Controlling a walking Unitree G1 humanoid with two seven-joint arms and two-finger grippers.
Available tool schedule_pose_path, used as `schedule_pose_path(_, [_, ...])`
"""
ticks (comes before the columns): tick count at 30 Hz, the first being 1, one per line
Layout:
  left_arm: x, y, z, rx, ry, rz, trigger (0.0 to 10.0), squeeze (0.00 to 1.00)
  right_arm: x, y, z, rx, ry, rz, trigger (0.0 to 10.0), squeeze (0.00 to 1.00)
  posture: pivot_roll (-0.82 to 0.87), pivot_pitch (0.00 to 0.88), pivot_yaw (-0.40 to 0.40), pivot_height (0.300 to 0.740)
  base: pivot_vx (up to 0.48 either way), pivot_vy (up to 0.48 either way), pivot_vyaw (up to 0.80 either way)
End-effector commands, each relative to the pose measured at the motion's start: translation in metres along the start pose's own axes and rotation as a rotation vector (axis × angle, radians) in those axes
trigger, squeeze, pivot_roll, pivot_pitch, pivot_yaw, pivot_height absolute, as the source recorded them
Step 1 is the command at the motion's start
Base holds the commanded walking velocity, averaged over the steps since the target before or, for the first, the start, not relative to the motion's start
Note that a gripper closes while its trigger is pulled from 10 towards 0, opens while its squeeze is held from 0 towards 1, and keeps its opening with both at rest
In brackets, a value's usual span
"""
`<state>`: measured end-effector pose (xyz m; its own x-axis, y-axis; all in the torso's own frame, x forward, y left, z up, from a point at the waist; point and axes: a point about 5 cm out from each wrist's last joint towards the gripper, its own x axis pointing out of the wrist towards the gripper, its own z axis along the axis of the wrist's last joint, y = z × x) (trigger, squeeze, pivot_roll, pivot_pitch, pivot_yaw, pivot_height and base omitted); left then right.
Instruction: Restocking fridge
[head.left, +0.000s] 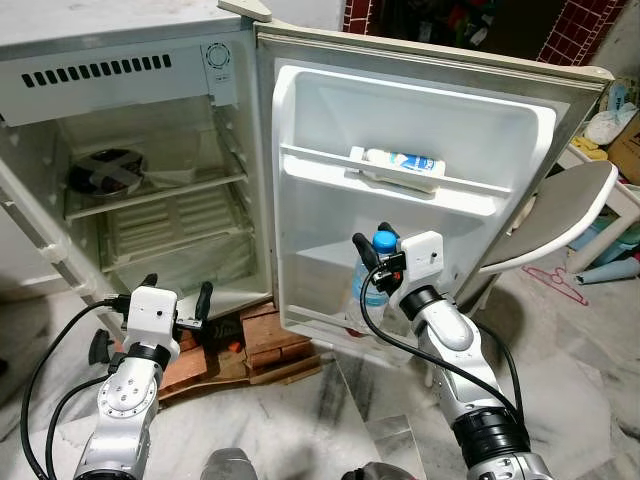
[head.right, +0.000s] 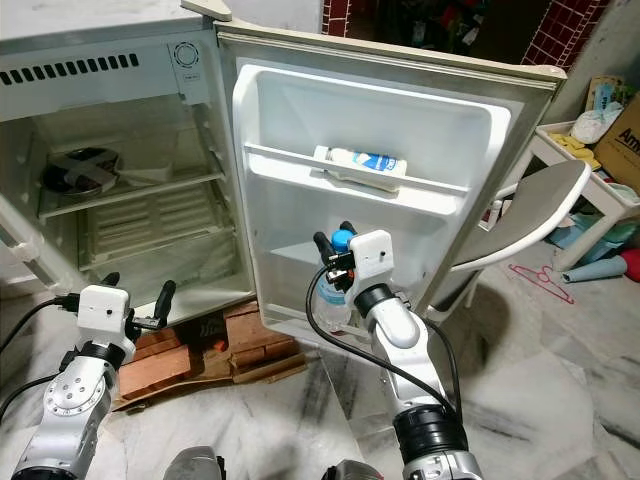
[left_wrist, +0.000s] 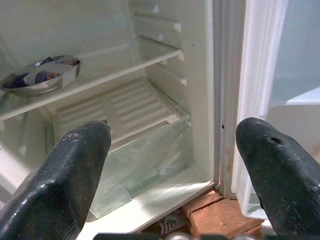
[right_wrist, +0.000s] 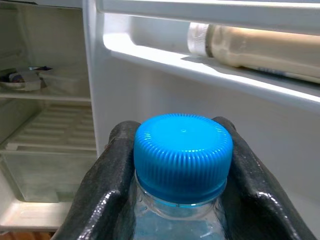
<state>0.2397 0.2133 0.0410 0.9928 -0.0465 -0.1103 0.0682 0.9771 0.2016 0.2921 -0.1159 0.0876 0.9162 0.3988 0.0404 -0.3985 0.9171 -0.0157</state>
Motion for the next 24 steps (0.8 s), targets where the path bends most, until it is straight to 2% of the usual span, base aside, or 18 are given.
schedule_pose_path(1, [-0.001, -0.001, 0.001, -0.001, -0.004, -0.012, 10.0, 0.0, 0.001, 0.0, 0.005, -0.008, -0.024, 0.007, 10.0, 0.0, 0.11, 0.009, -0.045, 0.74, 0.0, 0.409, 0.0])
schedule_pose_path(4, [-0.002, -0.001, 0.001, -0.001, -0.003, -0.011, 10.0, 0.0, 0.0, 0.0, 0.005, -0.008, -0.023, 0.007, 10.0, 0.0, 0.11, 0.015, -0.044, 0.74, 0.0, 0.441, 0.0])
schedule_pose_path(8, [-0.005, -0.001, 0.0, 0.003, 0.0, -0.012, 10.0, 0.0, -0.002, -0.001, 0.003, -0.012, -0.017, -0.001, 10.0, 0.0, 0.11, 0.021, -0.046, 0.74, 0.0, 0.0, 0.0])
schedule_pose_path(15, [-0.025, -0.005, -0.007, -0.006, 0.04, -0.008, 10.0, 0.0, -0.009, -0.003, 0.0, -0.006, -0.009, -0.019, 10.0, 0.0, 0.11, 0.047, -0.046, 0.74, 0.0, 0.0, 0.0])
schedule_pose_path(24, [-0.032, -0.005, -0.008, -0.015, 0.056, 0.009, 10.0, 0.0, -0.013, 0.001, -0.002, 0.003, -0.002, -0.005, 10.0, 0.0, 0.11, 0.063, -0.051, 0.686, 0.0, 0.0, 0.0])
